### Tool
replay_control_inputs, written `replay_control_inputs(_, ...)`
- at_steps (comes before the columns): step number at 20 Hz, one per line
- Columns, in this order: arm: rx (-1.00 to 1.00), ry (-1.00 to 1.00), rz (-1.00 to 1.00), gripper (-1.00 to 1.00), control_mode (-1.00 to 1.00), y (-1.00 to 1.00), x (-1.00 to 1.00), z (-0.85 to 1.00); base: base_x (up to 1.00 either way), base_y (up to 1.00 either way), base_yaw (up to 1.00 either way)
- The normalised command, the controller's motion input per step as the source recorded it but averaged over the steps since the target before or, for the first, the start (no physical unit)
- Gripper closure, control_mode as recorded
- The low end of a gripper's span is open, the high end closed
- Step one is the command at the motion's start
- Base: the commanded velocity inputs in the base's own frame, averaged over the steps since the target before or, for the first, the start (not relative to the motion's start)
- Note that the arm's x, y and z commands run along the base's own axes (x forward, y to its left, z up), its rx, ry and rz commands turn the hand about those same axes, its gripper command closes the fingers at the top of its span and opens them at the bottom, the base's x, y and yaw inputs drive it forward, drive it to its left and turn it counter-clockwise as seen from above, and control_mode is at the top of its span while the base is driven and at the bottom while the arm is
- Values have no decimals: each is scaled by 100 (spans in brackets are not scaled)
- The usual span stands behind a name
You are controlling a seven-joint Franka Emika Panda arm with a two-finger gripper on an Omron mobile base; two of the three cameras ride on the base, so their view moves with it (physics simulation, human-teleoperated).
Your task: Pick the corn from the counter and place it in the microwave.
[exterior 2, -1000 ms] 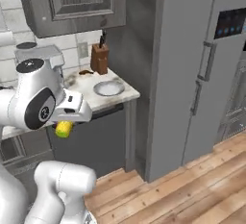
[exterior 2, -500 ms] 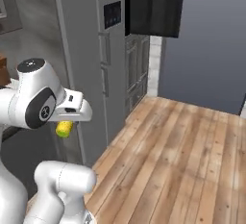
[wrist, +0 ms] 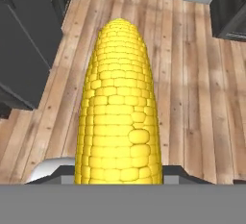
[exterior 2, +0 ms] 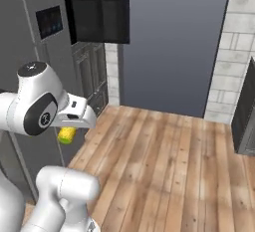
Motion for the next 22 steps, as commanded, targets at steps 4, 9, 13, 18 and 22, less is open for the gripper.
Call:
replay_control_inputs(4, 0, 0, 0, 100, 100, 0, 0, 0, 100, -61, 3)
replay_control_inputs(9, 0, 0, 0, 100, 100, 0, 0, 0, 100, -76, 22)
replay_control_inputs(13, 0, 0, 0, 100, 100, 0, 0, 0, 100, -72, 22)
replay_control_inputs(18, 0, 0, 0, 100, 100, 0, 0, 0, 100, -72, 19)
replay_control_inputs(22, 0, 0, 0, 100, 100, 0, 0, 0, 100, -42, 23)
